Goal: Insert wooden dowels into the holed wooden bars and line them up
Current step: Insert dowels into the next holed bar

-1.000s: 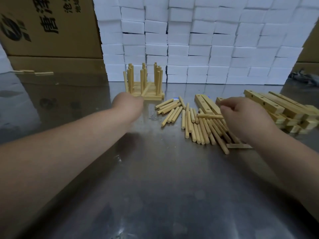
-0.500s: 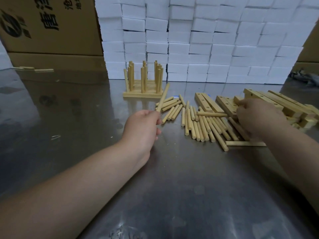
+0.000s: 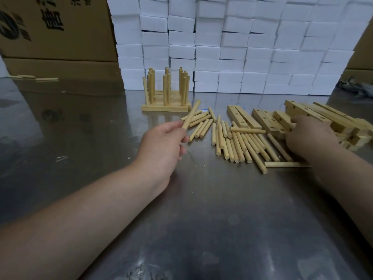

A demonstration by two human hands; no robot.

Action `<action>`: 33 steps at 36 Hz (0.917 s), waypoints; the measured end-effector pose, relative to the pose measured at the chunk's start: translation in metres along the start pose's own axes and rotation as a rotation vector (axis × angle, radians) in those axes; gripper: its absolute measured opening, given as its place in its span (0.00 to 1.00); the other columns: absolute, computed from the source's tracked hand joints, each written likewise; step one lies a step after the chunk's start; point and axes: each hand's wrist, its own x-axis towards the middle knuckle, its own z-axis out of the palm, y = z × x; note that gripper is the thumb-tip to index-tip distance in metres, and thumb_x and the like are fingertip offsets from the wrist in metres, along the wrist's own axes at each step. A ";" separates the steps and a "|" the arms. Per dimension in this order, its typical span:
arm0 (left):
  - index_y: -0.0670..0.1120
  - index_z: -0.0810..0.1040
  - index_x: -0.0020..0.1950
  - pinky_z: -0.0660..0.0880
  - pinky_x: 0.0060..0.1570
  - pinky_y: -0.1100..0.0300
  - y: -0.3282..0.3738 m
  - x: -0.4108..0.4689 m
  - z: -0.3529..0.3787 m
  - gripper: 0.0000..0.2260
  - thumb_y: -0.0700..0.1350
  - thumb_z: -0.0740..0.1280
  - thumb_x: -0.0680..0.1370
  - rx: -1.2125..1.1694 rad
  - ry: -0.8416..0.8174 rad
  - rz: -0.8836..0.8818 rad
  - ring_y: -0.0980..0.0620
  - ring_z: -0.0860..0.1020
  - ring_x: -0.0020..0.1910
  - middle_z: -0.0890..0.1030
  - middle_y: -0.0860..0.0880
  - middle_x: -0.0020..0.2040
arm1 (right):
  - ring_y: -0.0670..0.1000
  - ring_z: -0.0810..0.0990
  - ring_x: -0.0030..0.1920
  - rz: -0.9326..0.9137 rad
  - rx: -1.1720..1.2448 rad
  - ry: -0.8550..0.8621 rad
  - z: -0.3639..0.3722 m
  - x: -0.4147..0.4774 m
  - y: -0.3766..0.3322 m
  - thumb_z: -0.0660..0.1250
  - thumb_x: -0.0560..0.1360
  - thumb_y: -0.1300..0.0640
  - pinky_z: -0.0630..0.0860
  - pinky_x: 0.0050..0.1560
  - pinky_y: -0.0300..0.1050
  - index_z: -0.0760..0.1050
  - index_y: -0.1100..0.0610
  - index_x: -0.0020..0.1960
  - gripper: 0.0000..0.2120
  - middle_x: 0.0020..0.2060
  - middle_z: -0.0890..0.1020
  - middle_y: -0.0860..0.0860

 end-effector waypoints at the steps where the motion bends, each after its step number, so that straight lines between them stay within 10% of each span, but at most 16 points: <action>1: 0.54 0.75 0.51 0.68 0.24 0.69 0.000 0.000 0.000 0.10 0.39 0.62 0.78 0.001 0.000 -0.001 0.61 0.70 0.23 0.77 0.52 0.34 | 0.56 0.69 0.41 0.009 0.021 0.000 0.000 0.001 0.001 0.61 0.75 0.64 0.71 0.42 0.50 0.69 0.59 0.66 0.19 0.53 0.76 0.62; 5: 0.56 0.76 0.45 0.68 0.23 0.68 0.000 0.001 0.000 0.11 0.39 0.61 0.78 0.011 0.015 -0.001 0.60 0.70 0.24 0.77 0.52 0.35 | 0.54 0.69 0.34 0.011 0.088 0.097 -0.003 0.004 0.003 0.61 0.73 0.67 0.68 0.36 0.49 0.72 0.64 0.59 0.14 0.39 0.74 0.59; 12: 0.56 0.77 0.43 0.68 0.24 0.68 0.000 0.004 -0.002 0.11 0.41 0.61 0.77 0.010 0.052 -0.010 0.59 0.70 0.25 0.75 0.52 0.36 | 0.54 0.77 0.45 -0.053 0.673 0.232 -0.023 -0.015 -0.016 0.56 0.77 0.63 0.73 0.39 0.48 0.60 0.55 0.73 0.24 0.55 0.73 0.50; 19: 0.51 0.79 0.43 0.66 0.25 0.67 0.002 0.009 -0.006 0.06 0.42 0.64 0.76 0.004 0.080 0.024 0.58 0.67 0.24 0.71 0.54 0.27 | 0.48 0.81 0.29 0.097 1.431 -0.376 -0.026 -0.064 -0.045 0.54 0.77 0.64 0.75 0.25 0.37 0.72 0.60 0.47 0.08 0.39 0.78 0.57; 23: 0.49 0.79 0.40 0.64 0.28 0.64 0.003 0.011 -0.009 0.06 0.42 0.66 0.75 -0.021 0.046 0.068 0.56 0.66 0.26 0.69 0.52 0.27 | 0.48 0.78 0.23 0.123 1.616 -0.625 -0.019 -0.075 -0.049 0.53 0.75 0.65 0.76 0.24 0.39 0.72 0.62 0.49 0.10 0.33 0.76 0.54; 33: 0.50 0.78 0.38 0.72 0.26 0.64 0.008 0.006 -0.012 0.08 0.41 0.64 0.77 -0.223 -0.064 0.060 0.56 0.74 0.25 0.78 0.52 0.34 | 0.49 0.72 0.22 0.113 1.572 -0.718 -0.010 -0.074 -0.049 0.55 0.76 0.61 0.70 0.20 0.39 0.71 0.62 0.47 0.08 0.33 0.73 0.57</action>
